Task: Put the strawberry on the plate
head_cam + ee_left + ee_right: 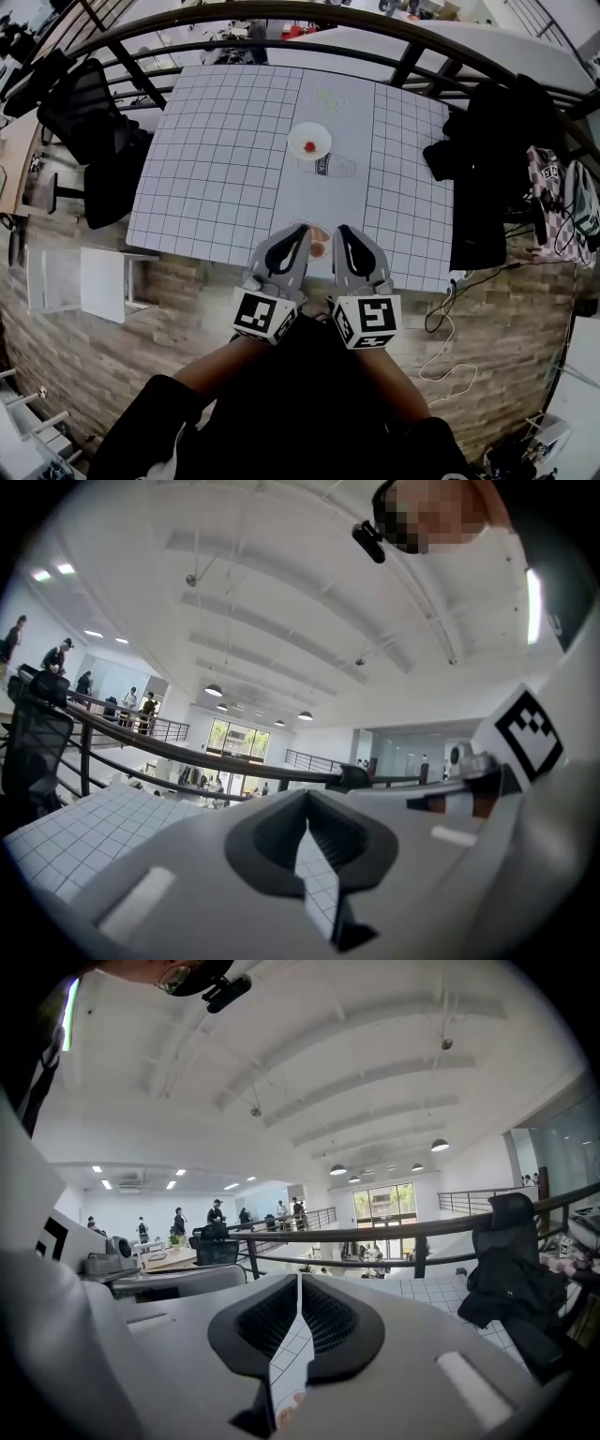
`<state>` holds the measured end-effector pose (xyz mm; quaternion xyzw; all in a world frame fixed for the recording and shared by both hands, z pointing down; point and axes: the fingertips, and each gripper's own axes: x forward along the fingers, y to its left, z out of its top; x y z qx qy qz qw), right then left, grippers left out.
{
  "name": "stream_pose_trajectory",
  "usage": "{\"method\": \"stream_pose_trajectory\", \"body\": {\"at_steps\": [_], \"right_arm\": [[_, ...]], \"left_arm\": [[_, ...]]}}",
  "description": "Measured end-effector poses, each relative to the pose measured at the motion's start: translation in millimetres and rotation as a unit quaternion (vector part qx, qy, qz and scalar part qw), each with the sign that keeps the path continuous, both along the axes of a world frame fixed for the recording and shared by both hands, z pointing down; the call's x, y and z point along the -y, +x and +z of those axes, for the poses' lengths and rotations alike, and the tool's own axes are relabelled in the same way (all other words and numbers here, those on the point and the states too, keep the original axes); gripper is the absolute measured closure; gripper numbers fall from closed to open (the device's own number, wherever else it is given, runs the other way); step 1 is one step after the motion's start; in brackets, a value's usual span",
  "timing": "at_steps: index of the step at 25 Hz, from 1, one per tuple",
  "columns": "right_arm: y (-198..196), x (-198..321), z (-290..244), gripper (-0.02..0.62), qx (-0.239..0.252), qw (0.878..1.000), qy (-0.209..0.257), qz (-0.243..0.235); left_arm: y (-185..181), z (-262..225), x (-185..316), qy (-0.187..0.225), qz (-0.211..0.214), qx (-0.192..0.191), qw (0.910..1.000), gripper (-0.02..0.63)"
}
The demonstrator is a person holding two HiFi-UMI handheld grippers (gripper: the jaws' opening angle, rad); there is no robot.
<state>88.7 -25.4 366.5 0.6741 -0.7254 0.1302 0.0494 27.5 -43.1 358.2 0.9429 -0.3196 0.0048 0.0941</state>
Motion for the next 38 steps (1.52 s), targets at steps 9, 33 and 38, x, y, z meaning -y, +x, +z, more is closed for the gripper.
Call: {"method": "stream_pose_trajectory", "body": {"at_steps": [9,33,38], "right_arm": [[15.1,-99.9,-4.1,0.597,-0.022,1.000,-0.001,-0.020],[-16.7,-185.6,-31.4,0.598,-0.035,0.995,0.069,-0.062],[-19.9,-189.2,-35.1,0.598,-0.035,0.995,0.070,-0.068]], "left_arm": [[26.2,-0.3,-104.3,-0.001,-0.009,-0.002,1.0000,0.599],[-6.9,-23.6,-187.4,0.052,-0.077,0.028,0.9953,0.598],[-5.4,-31.2,-192.9,0.055,-0.076,0.021,0.9954,0.599]]}}
